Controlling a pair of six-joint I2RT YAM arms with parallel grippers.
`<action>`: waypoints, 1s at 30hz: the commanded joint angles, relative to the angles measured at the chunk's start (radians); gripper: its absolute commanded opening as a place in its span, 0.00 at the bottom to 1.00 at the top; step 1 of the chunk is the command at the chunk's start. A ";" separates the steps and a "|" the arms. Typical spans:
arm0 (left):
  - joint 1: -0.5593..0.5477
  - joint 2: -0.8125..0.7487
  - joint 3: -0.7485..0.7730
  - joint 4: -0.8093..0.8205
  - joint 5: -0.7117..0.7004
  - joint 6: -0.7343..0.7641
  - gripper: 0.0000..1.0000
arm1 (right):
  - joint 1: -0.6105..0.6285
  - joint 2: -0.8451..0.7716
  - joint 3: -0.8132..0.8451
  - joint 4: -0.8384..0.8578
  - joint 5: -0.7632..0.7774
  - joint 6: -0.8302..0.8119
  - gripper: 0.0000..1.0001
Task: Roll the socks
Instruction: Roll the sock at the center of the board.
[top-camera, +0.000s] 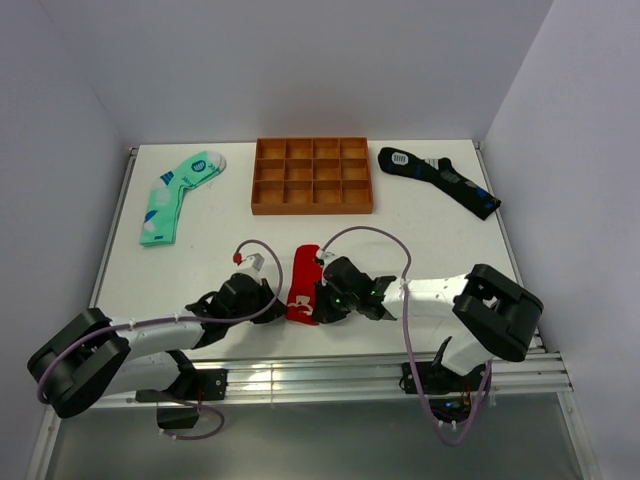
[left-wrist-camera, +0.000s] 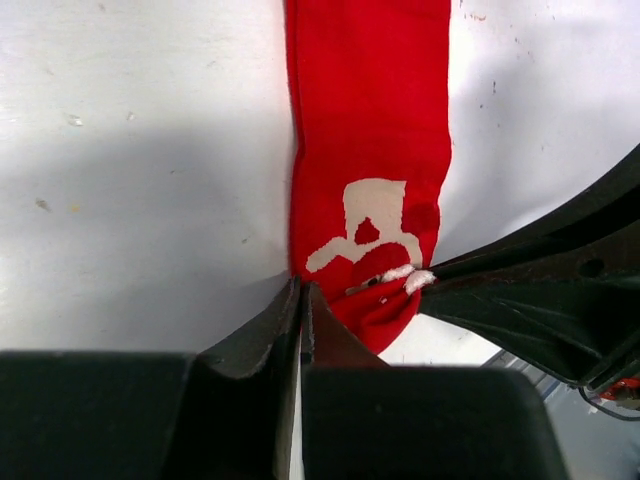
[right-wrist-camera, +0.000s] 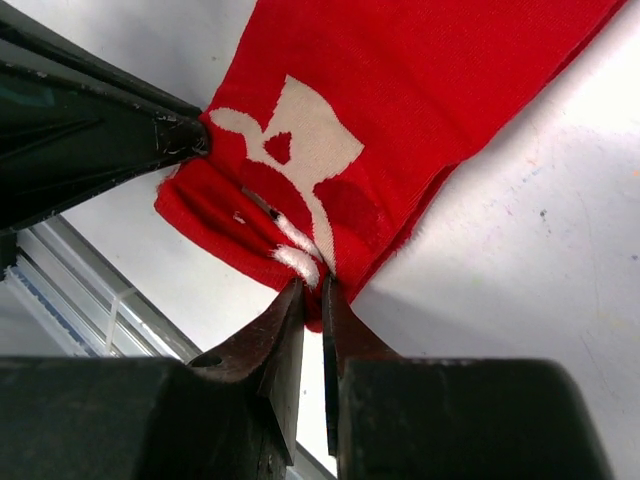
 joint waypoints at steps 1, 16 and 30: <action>0.001 -0.023 -0.018 0.058 -0.063 -0.012 0.09 | -0.013 0.068 0.009 -0.197 0.008 -0.023 0.14; -0.001 -0.129 -0.074 0.100 -0.132 -0.025 0.34 | -0.071 0.183 0.102 -0.344 -0.109 -0.049 0.13; -0.062 -0.318 -0.298 0.371 -0.121 -0.006 0.51 | -0.124 0.211 0.085 -0.351 -0.172 -0.054 0.12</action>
